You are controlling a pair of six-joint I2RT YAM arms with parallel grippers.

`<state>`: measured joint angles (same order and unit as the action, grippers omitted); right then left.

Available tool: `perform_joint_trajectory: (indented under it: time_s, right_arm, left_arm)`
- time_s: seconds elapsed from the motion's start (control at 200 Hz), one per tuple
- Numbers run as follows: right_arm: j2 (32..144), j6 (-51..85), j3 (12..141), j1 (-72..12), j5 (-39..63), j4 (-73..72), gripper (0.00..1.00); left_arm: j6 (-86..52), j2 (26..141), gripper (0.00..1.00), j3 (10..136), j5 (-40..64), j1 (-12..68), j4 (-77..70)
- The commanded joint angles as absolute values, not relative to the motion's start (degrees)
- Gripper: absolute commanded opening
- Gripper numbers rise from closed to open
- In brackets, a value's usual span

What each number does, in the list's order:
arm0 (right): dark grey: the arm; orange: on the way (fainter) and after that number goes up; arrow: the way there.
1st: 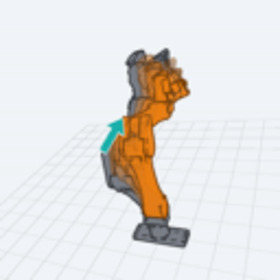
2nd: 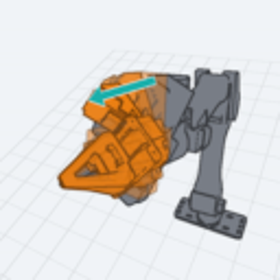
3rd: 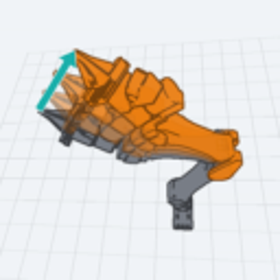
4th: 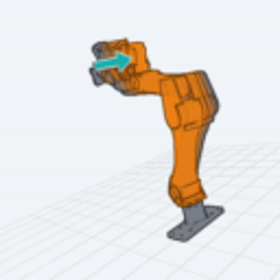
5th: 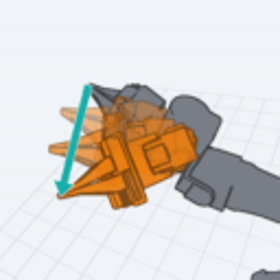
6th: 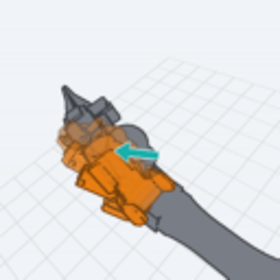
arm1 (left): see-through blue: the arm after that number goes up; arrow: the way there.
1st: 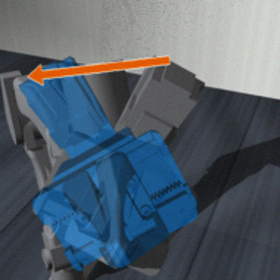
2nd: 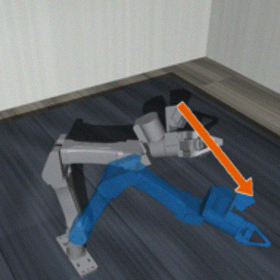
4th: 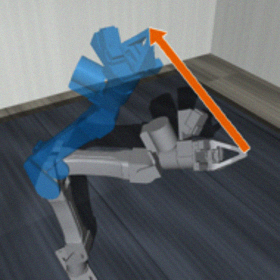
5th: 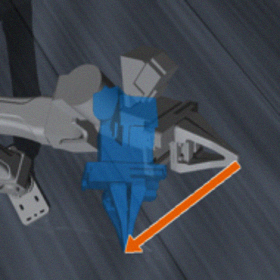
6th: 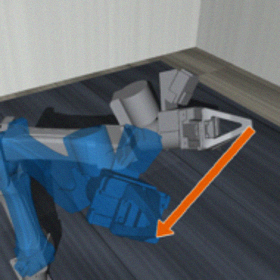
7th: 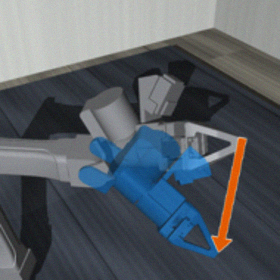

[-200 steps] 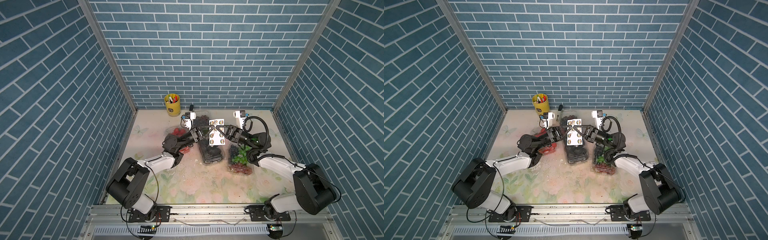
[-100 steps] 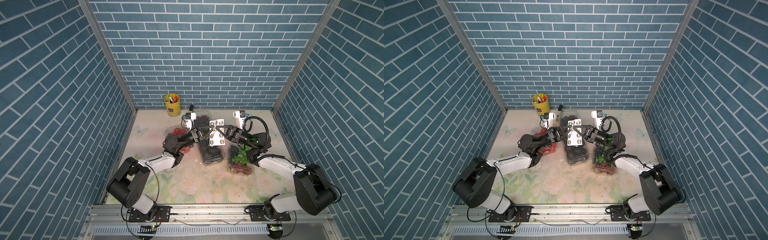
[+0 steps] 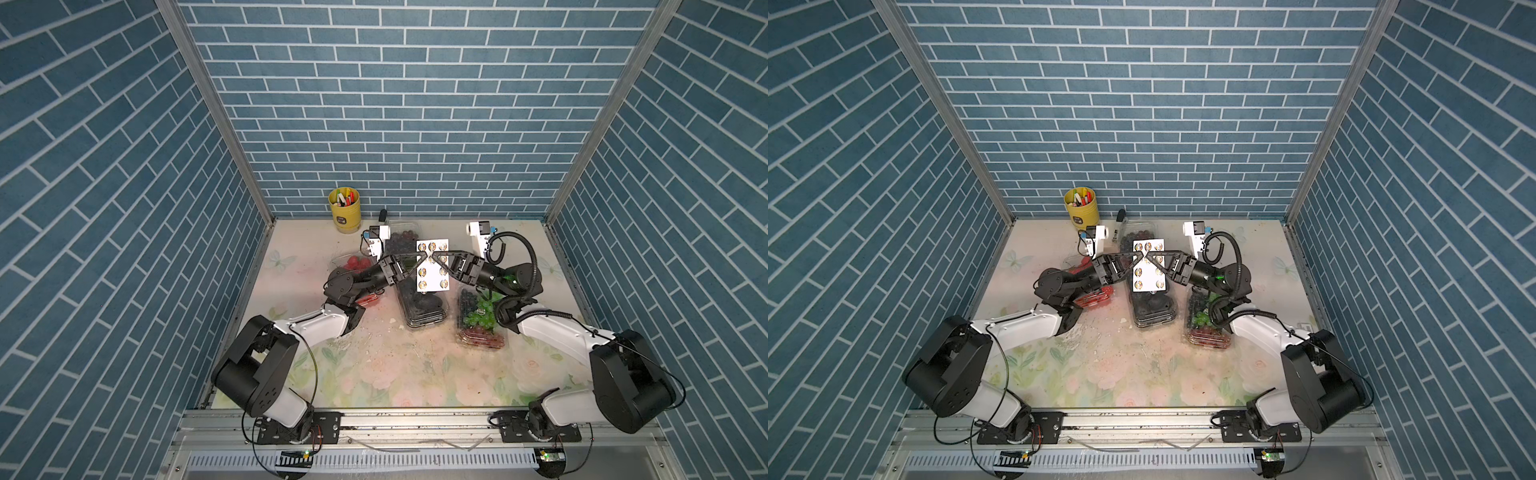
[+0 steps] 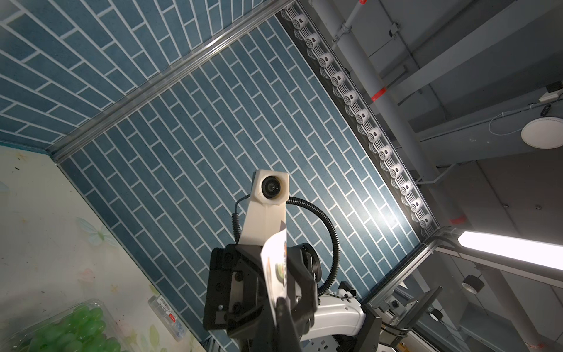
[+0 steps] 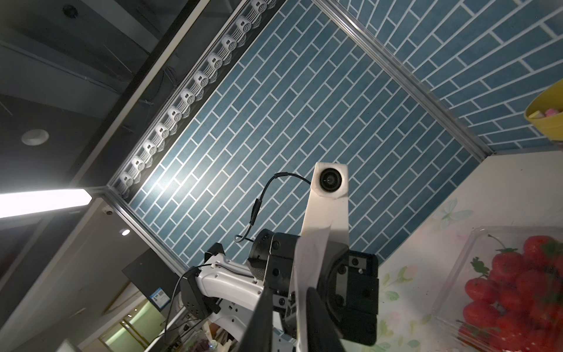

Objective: Label fruit boxes
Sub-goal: Adjust the label sticker.

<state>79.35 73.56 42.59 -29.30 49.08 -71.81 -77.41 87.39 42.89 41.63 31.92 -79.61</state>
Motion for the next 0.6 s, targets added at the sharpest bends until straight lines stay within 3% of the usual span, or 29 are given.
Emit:
perform_joint_trajectory:
  time_s: [0.0, 0.295, 0.425, 0.595]
  right_arm:
    - [74.11, 66.04, 41.69, -28.14, 48.32, -63.69, 0.3]
    - [56.62, 41.11, 43.93, -28.11, 34.62, -22.43, 0.33]
    - [56.76, 37.71, 48.69, -30.63, 30.8, -12.33, 0.26]
    - [59.96, 31.28, 55.02, -38.07, 23.96, -4.53, 0.24]
  left_arm:
    - [-76.81, 84.98, 0.0, 41.64, 42.86, 30.25, -80.42]
    - [-72.92, 81.43, 0.0, 40.18, 42.47, 27.82, -74.41]
    - [-68.51, 78.68, 0.0, 38.79, 40.73, 27.93, -67.92]
    - [-62.03, 74.39, 0.0, 38.5, 38.69, 28.62, -57.75]
